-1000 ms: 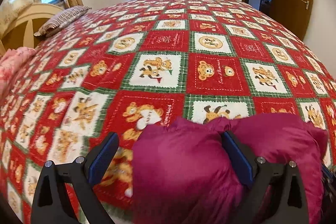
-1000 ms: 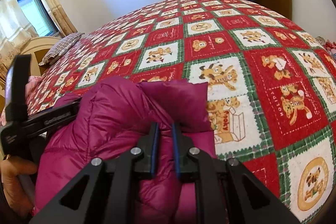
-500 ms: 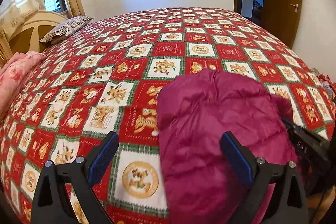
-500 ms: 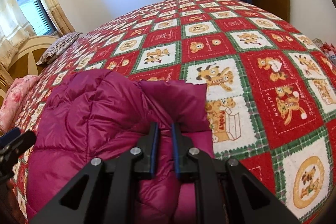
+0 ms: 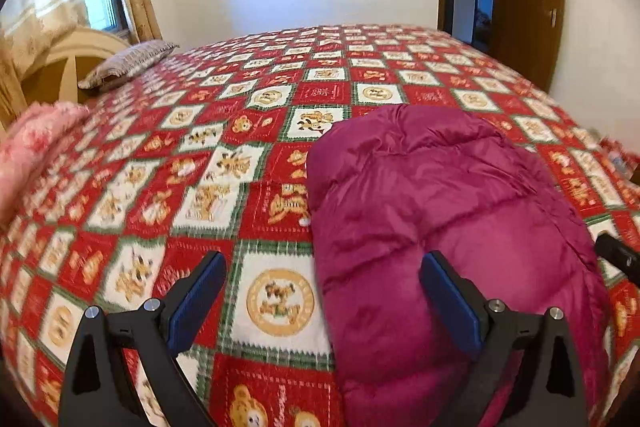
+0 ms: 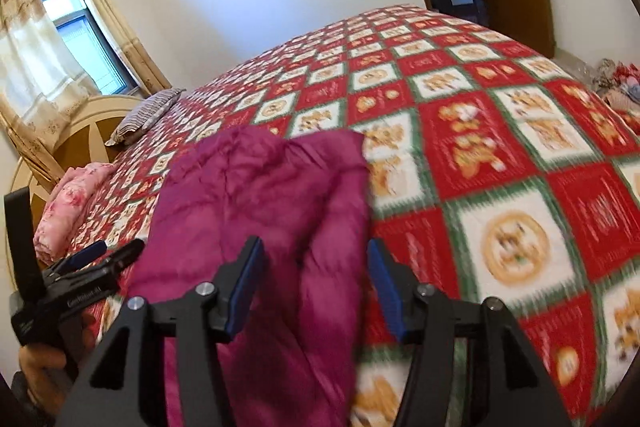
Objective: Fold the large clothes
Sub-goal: 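Grasp the bundle side with the left tool while the right tool holds the top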
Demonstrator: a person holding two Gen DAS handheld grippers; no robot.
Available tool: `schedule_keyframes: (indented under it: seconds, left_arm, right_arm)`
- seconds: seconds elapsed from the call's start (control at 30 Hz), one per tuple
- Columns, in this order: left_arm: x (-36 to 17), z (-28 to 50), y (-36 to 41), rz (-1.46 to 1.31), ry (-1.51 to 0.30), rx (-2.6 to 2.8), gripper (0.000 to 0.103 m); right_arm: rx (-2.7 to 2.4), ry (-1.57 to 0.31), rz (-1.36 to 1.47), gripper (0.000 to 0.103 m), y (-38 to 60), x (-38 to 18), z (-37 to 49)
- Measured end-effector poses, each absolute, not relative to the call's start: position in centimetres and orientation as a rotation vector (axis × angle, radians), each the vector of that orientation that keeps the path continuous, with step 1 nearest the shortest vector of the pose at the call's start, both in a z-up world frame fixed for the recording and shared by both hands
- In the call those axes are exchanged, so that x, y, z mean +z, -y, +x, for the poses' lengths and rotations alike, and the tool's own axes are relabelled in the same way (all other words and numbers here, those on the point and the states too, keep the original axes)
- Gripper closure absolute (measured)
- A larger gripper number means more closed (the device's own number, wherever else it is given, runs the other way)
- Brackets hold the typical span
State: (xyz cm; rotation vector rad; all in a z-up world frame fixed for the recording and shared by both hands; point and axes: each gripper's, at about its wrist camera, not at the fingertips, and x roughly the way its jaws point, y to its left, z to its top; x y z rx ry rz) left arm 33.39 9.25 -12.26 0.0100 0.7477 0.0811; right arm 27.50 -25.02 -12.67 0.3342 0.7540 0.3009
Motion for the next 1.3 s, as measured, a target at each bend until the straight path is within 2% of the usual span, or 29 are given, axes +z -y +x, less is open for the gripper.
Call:
schedule_keyframes:
  seconds: [0.17, 0.23, 0.3, 0.47, 0.63, 0.97, 1.3]
  left_arm:
    - [-12.6, 32.2, -11.8, -0.182, -0.739, -0.006, 0.005]
    - [-12.6, 32.6, -12.7, -0.256, -0.743, -0.033, 0.005]
    - [-12.7, 33.1, -13.4, -0.331, -0.752, -0.058, 0.005]
    - [-14.4, 35.3, -13.8, -0.45, -0.819, -0.12, 0.005]
    - [-16.7, 37.0, -12.4, -0.565, -0.89, -0.194, 0.005]
    - [-16.5, 38.2, -10.2, -0.43, -0.912, -0.161, 0.004]
    - [-16.7, 38.7, -9.5, -0.347, -0.91, -0.138, 0.004]
  right_arm:
    - [0.31, -0.775, 0.323, 0.046, 25.8, -12.4, 27.5]
    - [0.343, -0.778, 0.321, 0.037, 25.4, -12.1, 28.6]
    - [0.371, -0.786, 0.326, 0.033, 25.1, -12.2, 29.3]
    - [0.415, -0.844, 0.373, 0.032, 24.4, -14.2, 31.4]
    - [0.465, -0.886, 0.446, 0.023, 24.7, -16.6, 32.3]
    - [0.597, -0.89, 0.549, 0.023, 26.1, -16.5, 33.4]
    - [0.628, -0.924, 0.375, 0.022, 22.6, -16.1, 33.9]
